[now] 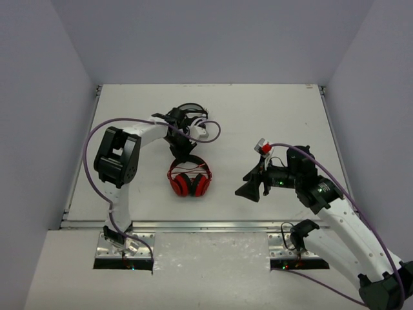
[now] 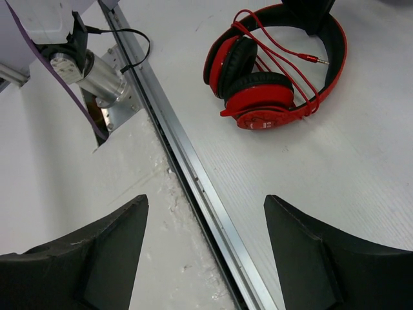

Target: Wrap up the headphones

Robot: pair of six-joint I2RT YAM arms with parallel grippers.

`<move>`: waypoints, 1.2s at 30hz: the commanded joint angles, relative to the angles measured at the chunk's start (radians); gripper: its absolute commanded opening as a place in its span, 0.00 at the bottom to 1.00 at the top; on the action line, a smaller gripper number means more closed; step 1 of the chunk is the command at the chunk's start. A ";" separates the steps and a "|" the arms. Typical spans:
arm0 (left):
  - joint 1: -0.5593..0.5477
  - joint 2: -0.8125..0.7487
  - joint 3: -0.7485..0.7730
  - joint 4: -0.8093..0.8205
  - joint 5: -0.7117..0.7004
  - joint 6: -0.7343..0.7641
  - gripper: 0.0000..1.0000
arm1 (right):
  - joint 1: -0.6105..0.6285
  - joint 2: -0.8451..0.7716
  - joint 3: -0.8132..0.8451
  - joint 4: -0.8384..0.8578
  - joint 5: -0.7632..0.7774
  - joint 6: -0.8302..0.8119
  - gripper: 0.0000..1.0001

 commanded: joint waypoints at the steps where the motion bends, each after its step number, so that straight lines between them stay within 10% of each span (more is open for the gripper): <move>1: 0.014 -0.008 0.051 -0.015 -0.001 0.005 0.10 | 0.001 -0.015 -0.017 0.056 -0.031 0.024 0.74; 19: 0.012 -0.057 0.142 0.029 -0.159 -0.200 0.49 | 0.001 -0.022 -0.017 0.046 -0.008 0.010 0.74; 20: 0.012 -0.091 0.146 0.011 -0.162 -0.208 0.99 | 0.001 -0.021 -0.017 0.045 -0.002 0.010 0.74; 30: -0.011 -0.355 0.034 0.023 -0.233 -0.331 1.00 | 0.001 -0.001 0.032 -0.003 0.098 0.004 0.78; 32: -0.038 -0.408 0.025 0.031 -0.293 -0.409 1.00 | 0.001 -0.002 0.044 -0.018 0.141 0.013 0.99; 36: -0.037 -0.614 -0.121 0.218 -0.550 -0.797 1.00 | 0.001 -0.019 0.101 -0.088 0.358 0.067 0.99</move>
